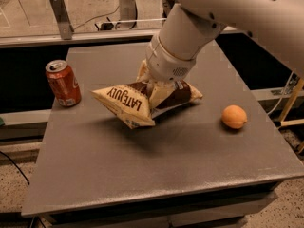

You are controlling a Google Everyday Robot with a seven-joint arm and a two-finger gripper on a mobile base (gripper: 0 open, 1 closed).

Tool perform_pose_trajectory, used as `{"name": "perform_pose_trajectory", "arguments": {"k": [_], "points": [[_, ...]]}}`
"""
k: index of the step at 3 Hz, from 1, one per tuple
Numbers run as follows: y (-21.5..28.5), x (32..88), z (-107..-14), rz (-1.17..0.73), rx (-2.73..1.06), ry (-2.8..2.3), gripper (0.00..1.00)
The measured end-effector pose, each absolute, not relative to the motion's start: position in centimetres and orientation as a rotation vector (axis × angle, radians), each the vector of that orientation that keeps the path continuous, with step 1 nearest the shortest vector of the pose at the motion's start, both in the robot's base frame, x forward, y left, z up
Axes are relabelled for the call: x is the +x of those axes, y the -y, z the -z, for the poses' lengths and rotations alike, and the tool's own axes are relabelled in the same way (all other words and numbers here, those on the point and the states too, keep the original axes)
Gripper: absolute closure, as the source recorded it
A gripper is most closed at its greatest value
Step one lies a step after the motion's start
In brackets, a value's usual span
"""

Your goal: Pick brown chip bag

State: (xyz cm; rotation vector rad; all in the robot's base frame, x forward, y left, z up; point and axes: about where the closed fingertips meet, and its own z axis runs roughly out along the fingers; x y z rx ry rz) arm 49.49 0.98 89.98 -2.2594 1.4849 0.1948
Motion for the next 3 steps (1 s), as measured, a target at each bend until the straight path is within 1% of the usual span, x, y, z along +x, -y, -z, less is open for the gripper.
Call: {"name": "perform_pose_trajectory", "arguments": {"k": [1, 2, 3], "points": [[0.1, 50.6, -95.0, -0.049, -2.292, -1.448, 1.0], [1.8, 52.0, -105.0, 0.205, -2.298, -1.367, 1.0], [1.5, 51.9, -106.4, 0.21, -2.258, -1.345, 1.0]]}}
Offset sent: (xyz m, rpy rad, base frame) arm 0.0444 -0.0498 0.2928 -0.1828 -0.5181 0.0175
